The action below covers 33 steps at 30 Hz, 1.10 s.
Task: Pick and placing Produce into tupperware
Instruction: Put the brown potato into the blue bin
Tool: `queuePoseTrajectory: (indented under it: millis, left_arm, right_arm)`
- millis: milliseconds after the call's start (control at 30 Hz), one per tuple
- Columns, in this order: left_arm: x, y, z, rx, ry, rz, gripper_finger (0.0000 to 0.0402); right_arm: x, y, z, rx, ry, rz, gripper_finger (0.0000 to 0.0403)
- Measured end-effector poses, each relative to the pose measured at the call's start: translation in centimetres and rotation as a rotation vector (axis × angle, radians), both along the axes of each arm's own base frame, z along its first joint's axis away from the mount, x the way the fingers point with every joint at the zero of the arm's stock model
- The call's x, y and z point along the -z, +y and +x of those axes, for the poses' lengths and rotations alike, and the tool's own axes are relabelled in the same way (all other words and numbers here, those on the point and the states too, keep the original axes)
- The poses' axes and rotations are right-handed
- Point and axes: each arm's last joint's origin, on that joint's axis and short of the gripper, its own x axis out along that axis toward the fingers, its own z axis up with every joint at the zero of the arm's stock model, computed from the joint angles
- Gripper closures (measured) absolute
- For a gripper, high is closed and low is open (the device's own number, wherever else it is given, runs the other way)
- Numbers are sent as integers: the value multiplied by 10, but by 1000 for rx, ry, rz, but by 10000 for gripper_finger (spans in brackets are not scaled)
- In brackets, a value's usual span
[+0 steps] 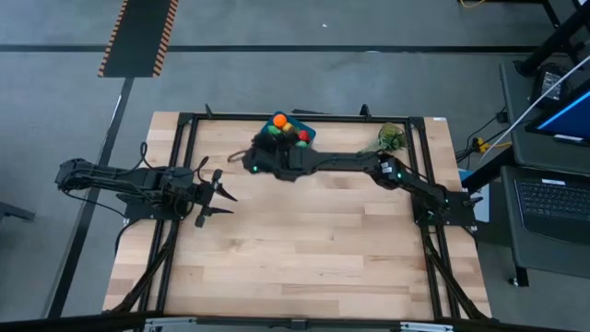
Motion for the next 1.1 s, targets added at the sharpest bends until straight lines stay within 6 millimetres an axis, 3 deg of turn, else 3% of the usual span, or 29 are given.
queuePoseTrajectory:
  millis: [333,533,1100]
  left_arm:
    - [4,0,-2,-2,46,-3,231]
    - [4,0,-2,-12,51,-24,231]
    - [4,0,-2,-11,53,-21,231]
  right_arm:
    - [-13,-25,19,-359,-85,92,194]
    - [-7,-58,10,-343,-21,153,194]
    - [8,-116,-18,-316,152,316,194]
